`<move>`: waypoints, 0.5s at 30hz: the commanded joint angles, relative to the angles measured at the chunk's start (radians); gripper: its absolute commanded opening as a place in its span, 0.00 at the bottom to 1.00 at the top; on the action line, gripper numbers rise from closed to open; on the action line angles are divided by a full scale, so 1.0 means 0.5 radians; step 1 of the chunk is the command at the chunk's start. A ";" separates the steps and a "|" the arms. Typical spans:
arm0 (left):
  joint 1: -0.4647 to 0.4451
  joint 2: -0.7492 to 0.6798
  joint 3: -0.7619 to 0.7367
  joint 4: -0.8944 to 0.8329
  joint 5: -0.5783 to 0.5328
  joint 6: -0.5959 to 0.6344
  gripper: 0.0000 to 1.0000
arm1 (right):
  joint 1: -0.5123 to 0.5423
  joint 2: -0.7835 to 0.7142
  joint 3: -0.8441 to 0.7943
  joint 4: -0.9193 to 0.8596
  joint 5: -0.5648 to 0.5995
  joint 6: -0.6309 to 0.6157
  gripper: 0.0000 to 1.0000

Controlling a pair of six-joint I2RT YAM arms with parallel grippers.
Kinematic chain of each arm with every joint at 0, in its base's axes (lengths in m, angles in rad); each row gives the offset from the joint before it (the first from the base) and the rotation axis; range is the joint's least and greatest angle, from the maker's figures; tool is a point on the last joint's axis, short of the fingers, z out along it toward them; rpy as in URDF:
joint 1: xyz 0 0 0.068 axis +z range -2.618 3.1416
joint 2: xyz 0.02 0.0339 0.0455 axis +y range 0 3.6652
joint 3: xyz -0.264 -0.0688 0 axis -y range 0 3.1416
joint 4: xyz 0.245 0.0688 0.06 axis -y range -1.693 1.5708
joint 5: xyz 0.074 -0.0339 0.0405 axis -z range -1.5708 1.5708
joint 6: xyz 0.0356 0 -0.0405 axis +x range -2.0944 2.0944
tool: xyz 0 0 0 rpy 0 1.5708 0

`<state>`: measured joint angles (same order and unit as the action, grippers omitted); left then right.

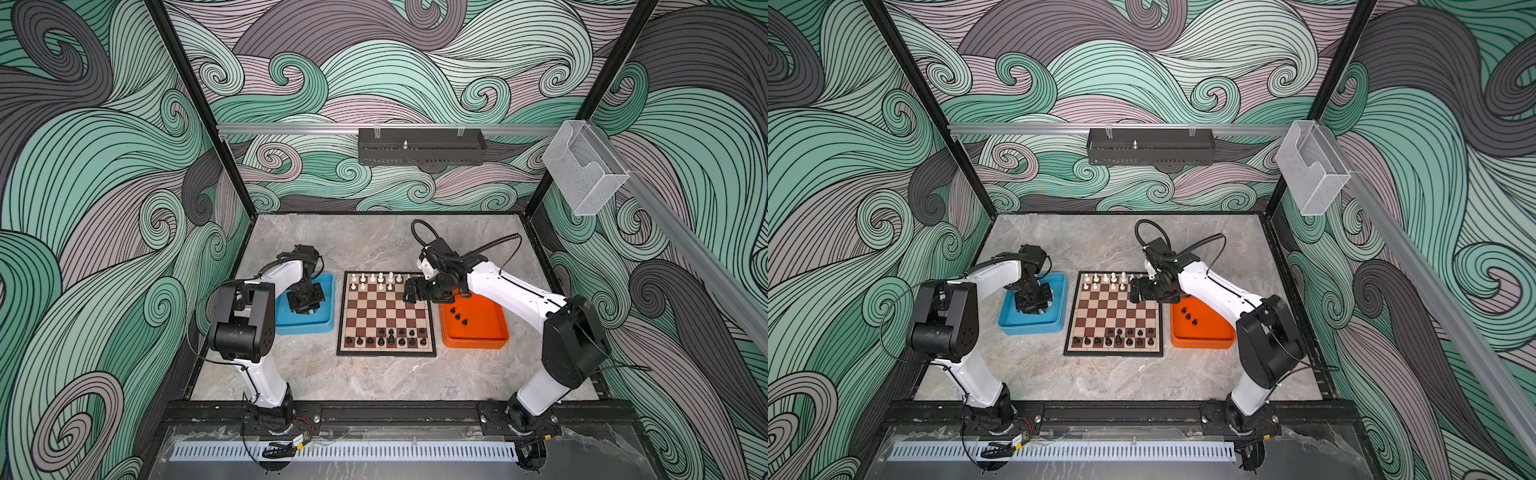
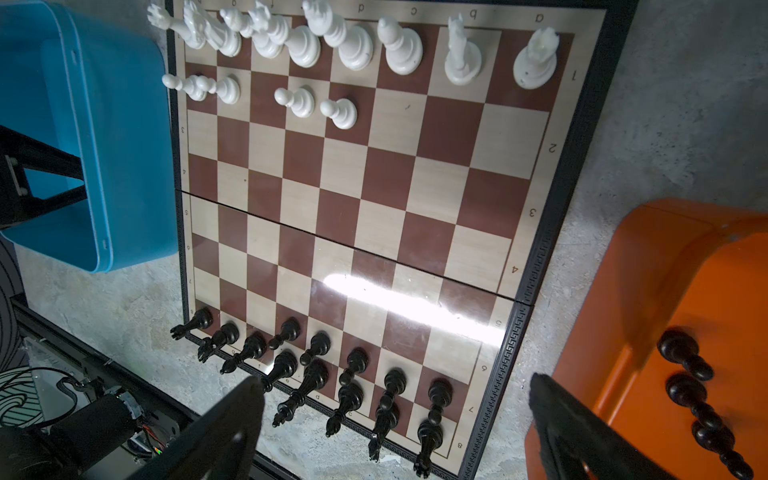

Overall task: Set up the chess pieces on the board
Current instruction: 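Lower the left gripper around a white pawn in the blue tray, then close the left gripper on the pawn while the right returns over the orange tray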

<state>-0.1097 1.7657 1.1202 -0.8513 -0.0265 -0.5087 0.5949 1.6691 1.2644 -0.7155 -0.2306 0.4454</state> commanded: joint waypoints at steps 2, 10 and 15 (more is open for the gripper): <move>-0.014 0.026 0.093 -0.023 -0.046 -0.010 0.18 | -0.012 -0.068 -0.013 -0.040 0.038 -0.029 0.99; -0.014 -0.054 0.121 -0.106 -0.097 0.020 0.16 | -0.018 -0.065 -0.004 -0.039 0.038 -0.032 0.99; -0.014 -0.104 0.140 -0.153 -0.113 0.045 0.15 | -0.018 -0.056 -0.001 -0.040 0.031 -0.032 0.99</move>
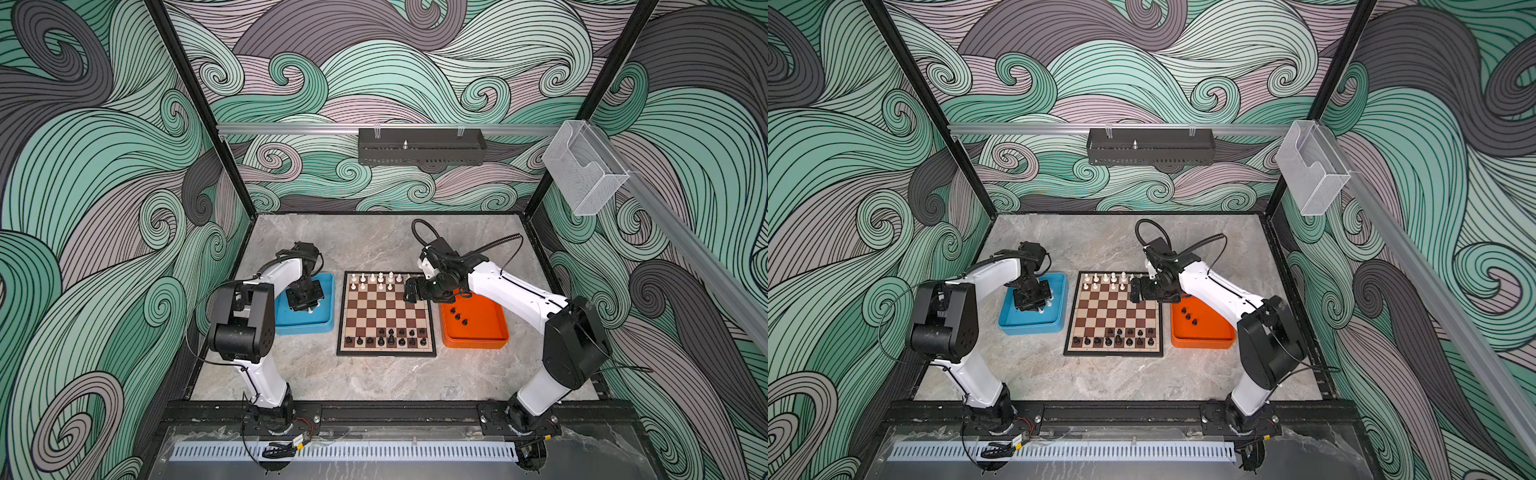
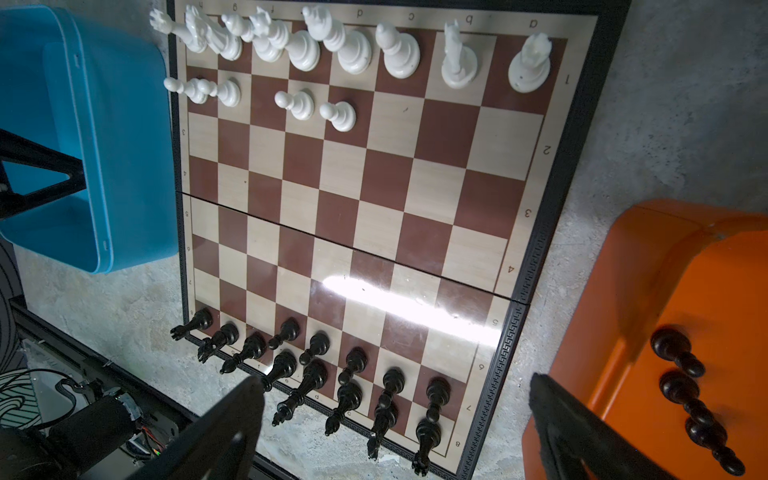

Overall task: Set up the chess pieces on the board
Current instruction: 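Close the left gripper on the pawn while the right returns over the orange tray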

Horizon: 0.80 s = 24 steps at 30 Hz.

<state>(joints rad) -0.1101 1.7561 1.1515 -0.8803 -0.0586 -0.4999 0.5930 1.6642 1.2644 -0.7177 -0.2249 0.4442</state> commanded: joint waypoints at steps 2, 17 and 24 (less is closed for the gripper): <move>-0.013 -0.097 0.081 -0.107 -0.052 0.028 0.15 | -0.013 -0.046 0.000 -0.039 0.016 -0.031 0.99; -0.029 -0.191 0.170 -0.213 -0.061 0.056 0.16 | -0.020 -0.081 -0.004 -0.055 0.035 -0.042 0.99; -0.182 -0.208 0.399 -0.339 -0.094 0.052 0.16 | -0.077 -0.106 0.005 -0.076 0.035 -0.065 0.99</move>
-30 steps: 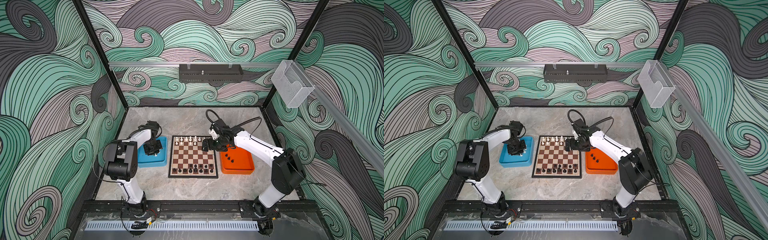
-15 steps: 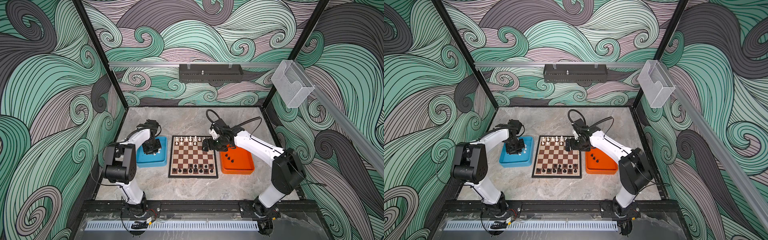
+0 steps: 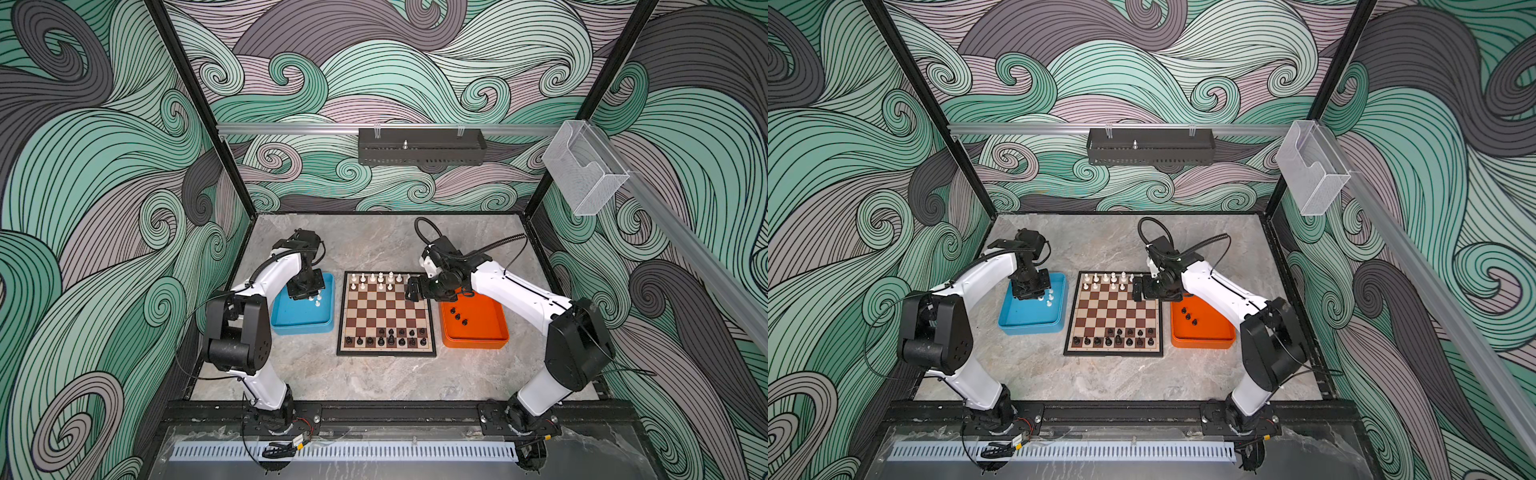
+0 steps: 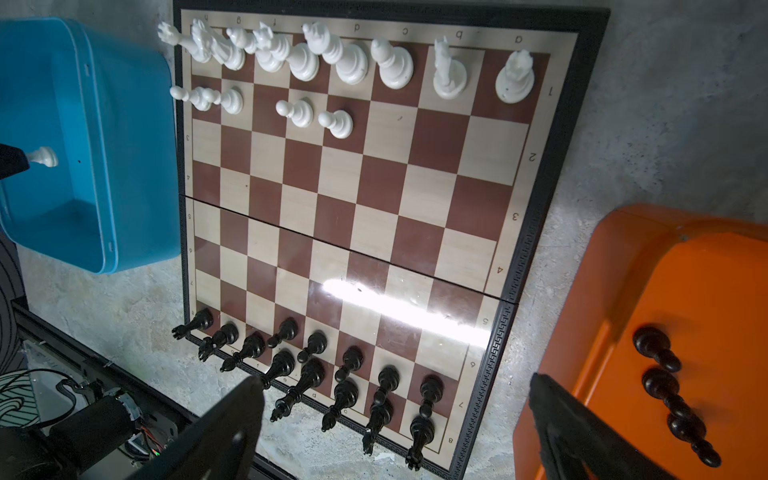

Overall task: Set up the chess pieces on the board
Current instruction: 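Close the left gripper on the pawn while the right returns over the orange tray, then carry the white pawn over the board's far side with the left gripper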

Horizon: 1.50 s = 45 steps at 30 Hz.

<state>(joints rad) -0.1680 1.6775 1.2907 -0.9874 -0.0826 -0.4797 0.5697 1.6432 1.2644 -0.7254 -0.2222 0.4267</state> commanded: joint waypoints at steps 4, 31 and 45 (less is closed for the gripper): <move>-0.204 0.024 0.300 -0.151 -0.031 0.044 0.16 | -0.092 -0.086 0.002 -0.080 0.033 -0.052 0.99; -0.720 0.826 1.059 -0.159 0.153 0.060 0.17 | -0.366 -0.237 -0.130 -0.140 0.046 -0.137 0.99; -0.735 0.899 1.104 -0.223 0.075 0.076 0.27 | -0.403 -0.222 -0.133 -0.141 0.030 -0.146 0.99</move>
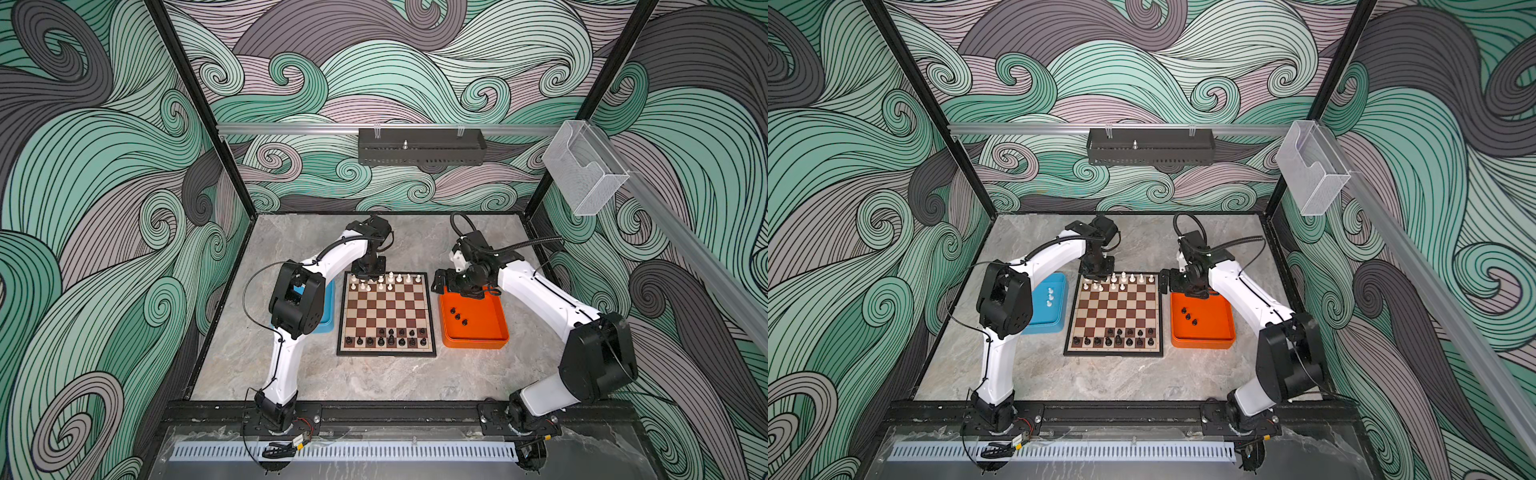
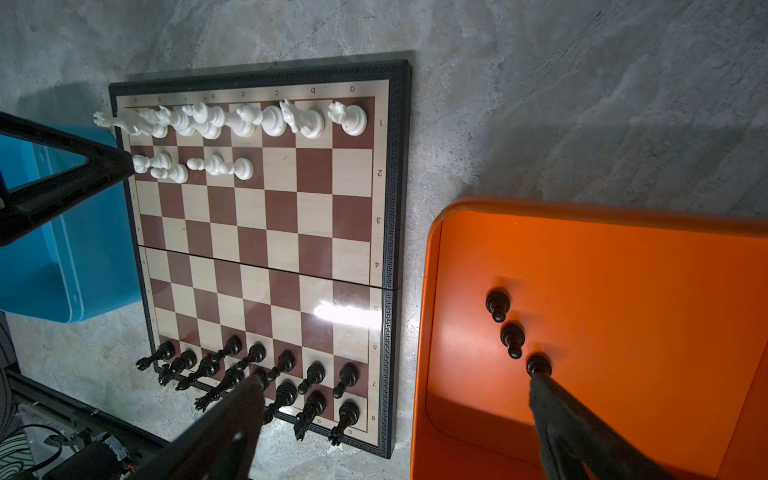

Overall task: Set up the chess pieces on the board
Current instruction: 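Carry the white pawn over the board's far side with the left gripper, then lower the white pawn onto the second rank beside the pawns and open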

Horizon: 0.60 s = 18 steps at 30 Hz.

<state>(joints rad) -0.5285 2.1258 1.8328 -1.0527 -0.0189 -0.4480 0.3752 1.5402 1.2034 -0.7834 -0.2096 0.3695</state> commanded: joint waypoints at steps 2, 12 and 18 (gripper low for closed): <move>-0.014 -0.008 -0.012 -0.092 -0.075 0.008 0.28 | -0.014 -0.018 -0.011 -0.024 0.005 -0.031 0.99; -0.014 0.005 -0.098 -0.050 -0.082 -0.017 0.30 | -0.019 -0.015 -0.011 -0.025 0.000 -0.033 0.99; -0.014 0.031 -0.082 -0.039 -0.077 -0.015 0.30 | -0.022 -0.017 -0.014 -0.023 0.002 -0.034 0.99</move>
<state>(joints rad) -0.5289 2.1258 1.7809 -1.0542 -0.0418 -0.4473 0.3706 1.5402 1.2034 -0.7834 -0.2096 0.3660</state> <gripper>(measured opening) 0.298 0.993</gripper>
